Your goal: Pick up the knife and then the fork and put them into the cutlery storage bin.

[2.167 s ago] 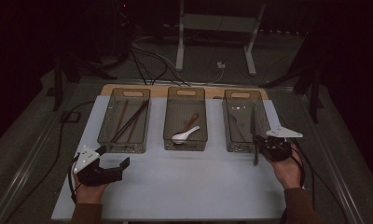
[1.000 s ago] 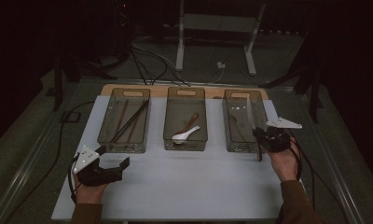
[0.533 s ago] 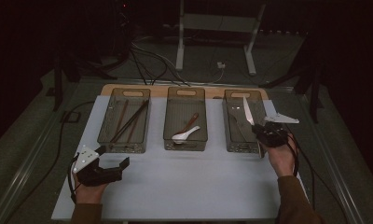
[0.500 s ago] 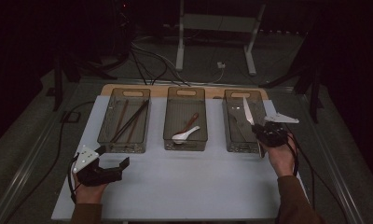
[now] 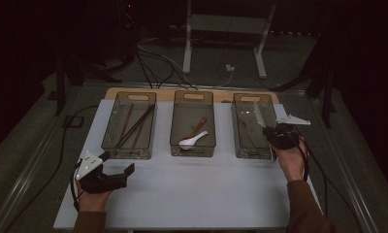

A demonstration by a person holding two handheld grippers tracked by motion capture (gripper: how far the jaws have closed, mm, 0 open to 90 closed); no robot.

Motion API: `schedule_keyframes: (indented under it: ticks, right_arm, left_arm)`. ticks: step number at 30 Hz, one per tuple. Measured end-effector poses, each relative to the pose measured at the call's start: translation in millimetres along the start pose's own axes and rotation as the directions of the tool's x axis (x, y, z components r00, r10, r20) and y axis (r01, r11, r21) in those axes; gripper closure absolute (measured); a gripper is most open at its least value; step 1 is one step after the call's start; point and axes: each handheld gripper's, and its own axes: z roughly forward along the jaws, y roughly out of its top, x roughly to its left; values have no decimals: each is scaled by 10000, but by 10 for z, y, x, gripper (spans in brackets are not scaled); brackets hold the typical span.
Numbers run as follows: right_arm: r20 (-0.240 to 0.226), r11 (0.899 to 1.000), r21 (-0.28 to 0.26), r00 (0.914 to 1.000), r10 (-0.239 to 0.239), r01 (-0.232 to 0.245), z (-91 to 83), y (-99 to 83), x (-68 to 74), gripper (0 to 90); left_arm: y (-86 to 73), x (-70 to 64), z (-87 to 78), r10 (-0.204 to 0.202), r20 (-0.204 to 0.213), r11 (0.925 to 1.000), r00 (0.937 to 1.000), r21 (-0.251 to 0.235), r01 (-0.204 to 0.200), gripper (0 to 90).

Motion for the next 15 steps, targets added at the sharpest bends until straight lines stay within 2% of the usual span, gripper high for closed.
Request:
schedule_keyframes:
  ticks: [15]
  right_arm:
    - [258, 9995, 279, 9995, 169, -176, 121, 127, -72, 800]
  left_arm:
    - [11, -1, 17, 6, 50, 10000, 10000, -17, -6, 6]
